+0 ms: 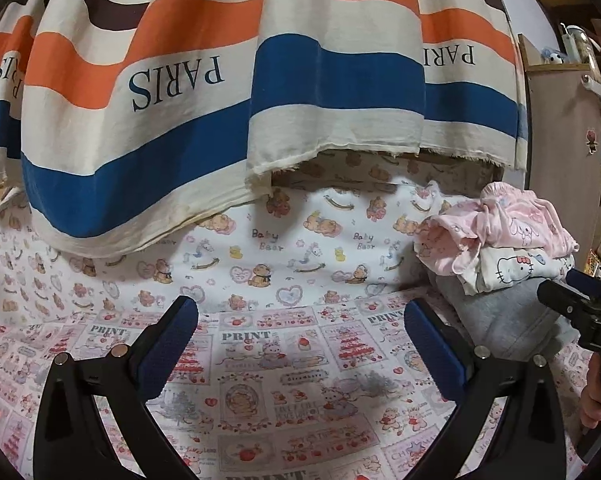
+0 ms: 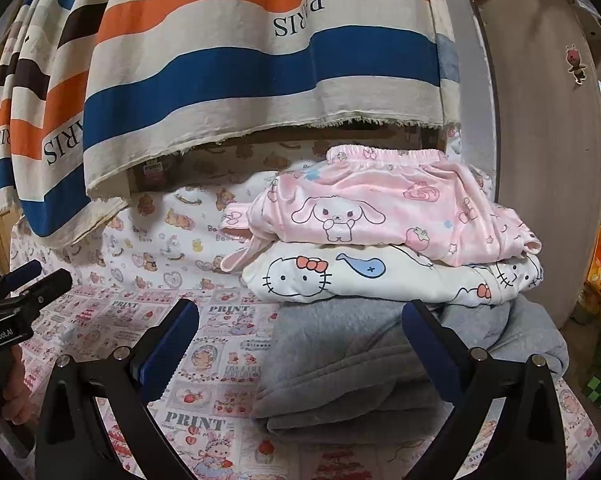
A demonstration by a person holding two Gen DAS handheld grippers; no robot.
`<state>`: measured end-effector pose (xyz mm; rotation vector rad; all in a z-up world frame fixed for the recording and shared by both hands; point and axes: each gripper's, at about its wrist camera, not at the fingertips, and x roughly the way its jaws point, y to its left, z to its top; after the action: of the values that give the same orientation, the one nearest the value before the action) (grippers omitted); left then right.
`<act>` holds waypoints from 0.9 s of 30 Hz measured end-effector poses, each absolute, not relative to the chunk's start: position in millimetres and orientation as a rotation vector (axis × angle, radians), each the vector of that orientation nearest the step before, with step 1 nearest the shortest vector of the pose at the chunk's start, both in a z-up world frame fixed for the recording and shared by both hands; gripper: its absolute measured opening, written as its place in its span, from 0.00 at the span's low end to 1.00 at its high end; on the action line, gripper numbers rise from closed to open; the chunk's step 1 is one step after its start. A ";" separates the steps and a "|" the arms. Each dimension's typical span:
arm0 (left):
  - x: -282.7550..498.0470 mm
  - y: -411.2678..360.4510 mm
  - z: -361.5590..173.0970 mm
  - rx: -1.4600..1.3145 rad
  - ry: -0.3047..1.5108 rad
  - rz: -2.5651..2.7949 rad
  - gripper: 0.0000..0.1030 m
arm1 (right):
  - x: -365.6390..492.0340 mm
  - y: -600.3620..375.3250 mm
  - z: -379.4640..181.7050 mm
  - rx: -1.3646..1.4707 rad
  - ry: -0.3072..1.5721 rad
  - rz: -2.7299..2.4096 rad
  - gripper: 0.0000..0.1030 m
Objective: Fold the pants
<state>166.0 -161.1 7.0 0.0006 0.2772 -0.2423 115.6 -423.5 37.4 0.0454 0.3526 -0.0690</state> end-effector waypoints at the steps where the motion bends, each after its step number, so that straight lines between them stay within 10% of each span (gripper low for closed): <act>1: 166.0 -161.2 6.9 0.001 0.279 -0.245 0.99 | 115.2 -423.0 37.5 0.043 0.351 -0.069 0.99; 27: 166.0 -162.0 6.8 0.029 0.281 -0.214 0.99 | 111.4 -408.5 39.0 -0.028 0.332 -0.035 0.99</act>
<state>166.0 -162.0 6.8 0.0292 0.2807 -0.2143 111.4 -408.5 39.0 -0.0283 0.3317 -0.0353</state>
